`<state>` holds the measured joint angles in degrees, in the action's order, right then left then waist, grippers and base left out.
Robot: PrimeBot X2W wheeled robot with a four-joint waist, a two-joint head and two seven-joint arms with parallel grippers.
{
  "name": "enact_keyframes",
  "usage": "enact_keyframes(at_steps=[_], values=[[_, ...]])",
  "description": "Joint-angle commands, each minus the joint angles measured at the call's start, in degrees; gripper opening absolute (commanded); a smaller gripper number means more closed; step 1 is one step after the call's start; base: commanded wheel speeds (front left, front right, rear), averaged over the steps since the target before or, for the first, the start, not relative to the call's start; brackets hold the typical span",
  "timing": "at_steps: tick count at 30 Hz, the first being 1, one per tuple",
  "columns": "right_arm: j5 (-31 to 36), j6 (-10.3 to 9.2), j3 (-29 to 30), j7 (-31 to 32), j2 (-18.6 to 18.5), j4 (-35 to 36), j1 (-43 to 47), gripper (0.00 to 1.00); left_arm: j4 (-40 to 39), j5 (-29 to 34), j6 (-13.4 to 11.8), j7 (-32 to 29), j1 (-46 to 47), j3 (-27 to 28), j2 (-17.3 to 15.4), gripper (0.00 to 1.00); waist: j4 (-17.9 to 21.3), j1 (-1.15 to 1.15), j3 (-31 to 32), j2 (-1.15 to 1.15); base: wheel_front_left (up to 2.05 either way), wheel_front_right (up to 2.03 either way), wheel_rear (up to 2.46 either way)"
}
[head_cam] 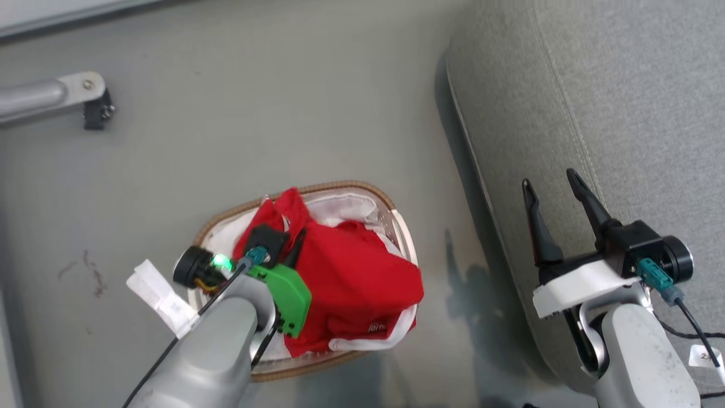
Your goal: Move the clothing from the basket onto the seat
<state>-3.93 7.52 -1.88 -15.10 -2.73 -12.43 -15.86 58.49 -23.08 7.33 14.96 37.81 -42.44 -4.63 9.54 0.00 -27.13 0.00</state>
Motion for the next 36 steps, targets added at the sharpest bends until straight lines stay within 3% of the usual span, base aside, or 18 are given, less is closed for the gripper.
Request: enact_keyframes(at_steps=[1, 17, 26, 36], values=[[0.8, -0.06, 0.4, -0.1, -0.3, -0.4, 1.4, 1.0, -1.8, 1.2, 0.2, 0.3, 0.8, 0.0, -0.7, 0.0, -3.7, 0.0, 6.6, 0.0, 0.0, 0.0, 0.0], [3.4, -0.06, 0.7, -0.1, -0.3, -2.9, 10.1, 1.0, -22.7, 11.2, 0.1, 0.3, 7.4, -1.9, -8.6, 0.0, -6.3, 0.0, 23.8, 0.0, 0.0, 0.0, 0.0], [4.4, -0.06, -0.6, -0.1, -0.3, -2.8, 10.7, 1.0, -24.8, 10.6, 0.2, 0.3, 16.1, -4.4, -12.3, 0.0, -5.6, 0.0, 26.4, 0.0, 0.0, 0.0, 0.0], [4.1, -0.06, -3.6, -0.1, -0.3, -2.6, 8.7, 1.0, -23.7, 9.5, 0.2, 0.3, 25.6, -5.3, -13.2, 0.0, -5.1, 0.0, 26.2, 0.0, 0.0, 0.0, 0.0]])
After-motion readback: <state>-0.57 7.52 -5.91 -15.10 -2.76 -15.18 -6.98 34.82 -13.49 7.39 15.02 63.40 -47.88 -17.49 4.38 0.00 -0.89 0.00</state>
